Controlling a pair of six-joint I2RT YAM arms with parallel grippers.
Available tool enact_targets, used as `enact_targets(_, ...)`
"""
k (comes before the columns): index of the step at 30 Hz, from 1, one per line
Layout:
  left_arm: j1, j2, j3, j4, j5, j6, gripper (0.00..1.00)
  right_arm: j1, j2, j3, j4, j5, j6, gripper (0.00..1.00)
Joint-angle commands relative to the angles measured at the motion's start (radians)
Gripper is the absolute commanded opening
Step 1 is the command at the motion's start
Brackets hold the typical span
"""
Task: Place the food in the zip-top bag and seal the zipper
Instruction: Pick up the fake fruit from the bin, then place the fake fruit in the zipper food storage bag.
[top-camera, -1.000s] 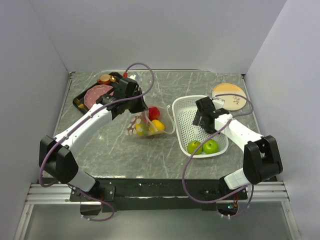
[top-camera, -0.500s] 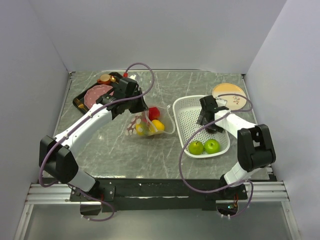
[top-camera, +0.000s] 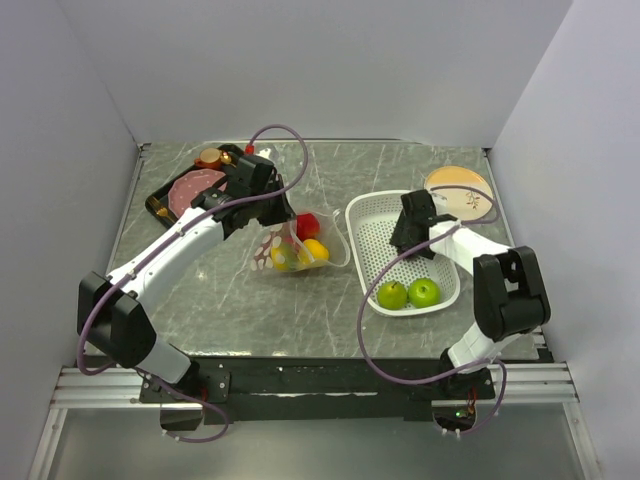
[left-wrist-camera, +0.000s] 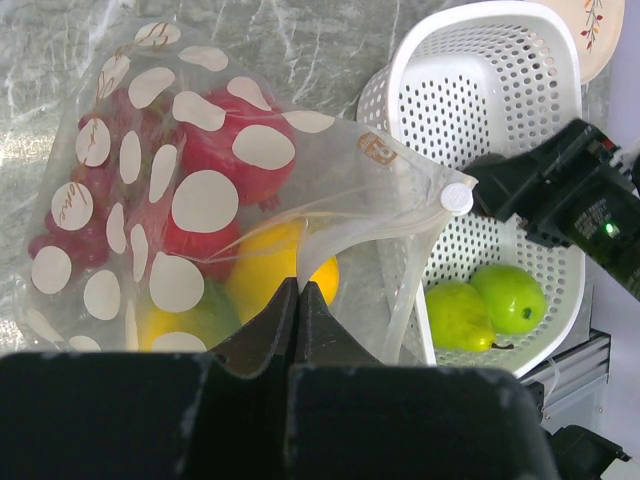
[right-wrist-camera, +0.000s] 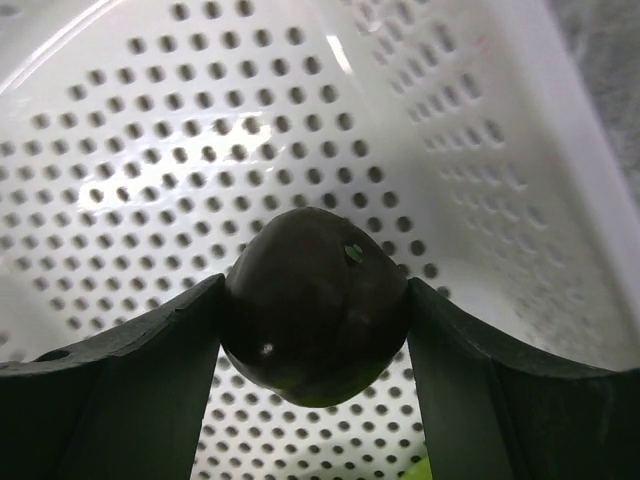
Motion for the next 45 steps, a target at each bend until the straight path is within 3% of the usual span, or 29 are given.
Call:
enact_targets(1, -0.001, -0.036, 0.017, 0.028, -0.014, 0.011, 0.01, -0.005, -0.177, -0.061, 0.123, -0.163, -0.006, 0.41)
enact_targets(6, -0.002, -0.038, 0.0, 0.05, 0.014, 0.016, 0.01, 0.008, -0.273, -0.015, 0.066, -0.221, -0.043, 0.41)
enact_targets(14, -0.001, -0.021, 0.012, 0.056, 0.023, 0.019, 0.01, 0.038, -0.426, -0.032, 0.118, -0.536, -0.054, 0.41)
enact_targets(18, -0.002, -0.015, 0.017, 0.059, 0.036, 0.013, 0.01, 0.162, -0.448, -0.013, 0.132, -0.534, -0.063, 0.41)
enact_targets(22, -0.002, -0.012, 0.014, 0.067, 0.042, 0.008, 0.01, 0.257, -0.423, 0.03, 0.143, -0.531, -0.071, 0.42)
enact_targets(34, -0.005, -0.012, 0.032, 0.051, 0.059, 0.013, 0.01, 0.34, -0.195, 0.151, 0.212, -0.583, -0.051, 0.44)
enact_targets(40, -0.007, -0.021, 0.032, 0.047, 0.057, 0.016, 0.01, 0.369, -0.073, 0.24, 0.224, -0.602, -0.048, 0.51)
enact_targets(43, -0.008, -0.023, 0.038, 0.039, 0.053, 0.017, 0.01, 0.38, -0.023, 0.28, 0.227, -0.612, -0.041, 0.59)
enact_targets(44, -0.008, -0.024, 0.041, 0.039, 0.049, 0.019, 0.01, 0.385, -0.015, 0.286, 0.226, -0.605, -0.04, 0.72)
enact_targets(45, -0.008, -0.027, 0.04, 0.038, 0.04, 0.019, 0.01, 0.389, -0.006, 0.297, 0.221, -0.605, -0.041, 0.74)
